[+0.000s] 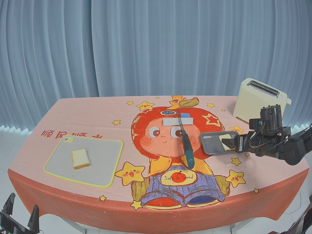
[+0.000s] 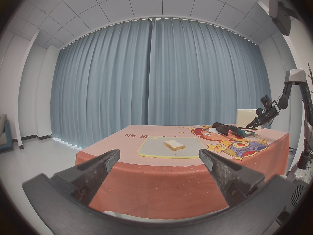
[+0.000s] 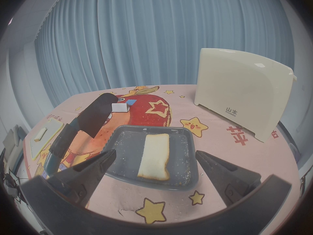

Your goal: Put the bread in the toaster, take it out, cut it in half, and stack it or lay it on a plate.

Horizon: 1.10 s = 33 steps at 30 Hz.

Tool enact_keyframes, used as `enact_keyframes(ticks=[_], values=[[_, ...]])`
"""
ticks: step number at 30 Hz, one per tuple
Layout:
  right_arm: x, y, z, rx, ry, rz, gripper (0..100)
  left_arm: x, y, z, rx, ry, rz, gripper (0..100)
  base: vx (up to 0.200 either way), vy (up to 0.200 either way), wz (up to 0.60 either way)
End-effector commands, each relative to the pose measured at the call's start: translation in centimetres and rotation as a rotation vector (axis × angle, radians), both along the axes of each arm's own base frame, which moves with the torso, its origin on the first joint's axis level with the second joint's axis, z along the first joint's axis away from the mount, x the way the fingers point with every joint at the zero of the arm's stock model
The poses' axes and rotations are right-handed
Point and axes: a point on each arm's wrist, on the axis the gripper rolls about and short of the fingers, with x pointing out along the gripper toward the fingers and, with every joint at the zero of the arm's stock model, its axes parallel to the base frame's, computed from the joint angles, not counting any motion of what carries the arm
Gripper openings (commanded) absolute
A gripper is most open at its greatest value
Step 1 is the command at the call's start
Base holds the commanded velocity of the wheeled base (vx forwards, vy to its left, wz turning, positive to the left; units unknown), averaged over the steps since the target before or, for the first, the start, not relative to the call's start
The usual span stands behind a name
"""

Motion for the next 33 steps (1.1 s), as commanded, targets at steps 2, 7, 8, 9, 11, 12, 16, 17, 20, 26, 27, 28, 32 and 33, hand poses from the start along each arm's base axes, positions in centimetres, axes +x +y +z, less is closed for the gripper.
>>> enact_keyframes(ticks=[2,7,8,9,11,12,16,17,20,26,27,28,32,33], values=[[-0.6,0.1,0.9,0.01,-0.029,0.007,100,0.0,0.0,-0.5,0.0,0.006,0.0,100,0.0,0.0,0.0],[-1.2,0.2,1.8,0.018,-0.058,0.016,100,0.1,0.0,-0.5,0.0,0.007,0.0,100,0.0,0.0,0.0],[-1.3,0.3,2.0,0.019,-0.063,0.018,100,0.1,0.0,-0.5,0.0,0.007,0.0,100,0.0,0.0,0.0],[-1.7,0.3,2.4,0.022,-0.074,0.025,100,0.1,0.0,-0.5,0.0,0.006,0.0,100,0.0,0.0,0.0],[-2.2,0.3,3.0,0.029,-0.096,0.028,100,0.1,0.0,-0.5,0.0,0.007,0.0,100,0.0,0.0,0.0],[-2.4,0.2,3.3,0.031,-0.105,0.029,100,0.1,0.0,-0.5,0.0,0.007,0.002,100,0.0,0.0,0.0],[-3.4,0.2,4.6,0.045,-0.151,0.037,100,0.0,0.0,-0.5,0.0,0.006,0.0,100,0.0,0.0,0.0],[-3.7,0.1,5.0,0.048,-0.16,0.037,100,0.1,0.0,-0.5,0.0,0.007,0.0,100,0.0,0.0,0.0],[-4.5,0.1,5.9,0.057,-0.185,0.049,100,0.1,0.0,-0.5,0.0,0.007,0.0,100,0.0,0.0,0.0],[-6.1,0.7,6.3,0.062,-0.205,0.096,100,0.1,0.0,-0.5,0.0,0.007,0.0,100,0.0,0.0,0.0],[-6.3,0.8,6.6,0.065,-0.213,0.103,100,0.1,0.0,-0.5,0.0,0.007,0.0,100,0.0,0.0,0.0],[-6.6,0.8,6.8,0.068,-0.221,0.106,100,0.1,0.0,-0.5,0.0,0.007,0.0,100,0.0,0.0,0.0],[-6.9,0.6,7.3,0.075,-0.242,0.106,100,0.1,0.0,-0.5,0.0,0.007,0.002,100,0.0,0.0,0.0],[-7.0,0.6,7.4,0.077,-0.247,0.104,100,0.1,0.0,-0.5,0.0,0.007,0.002,100,0.0,0.0,0.0]])
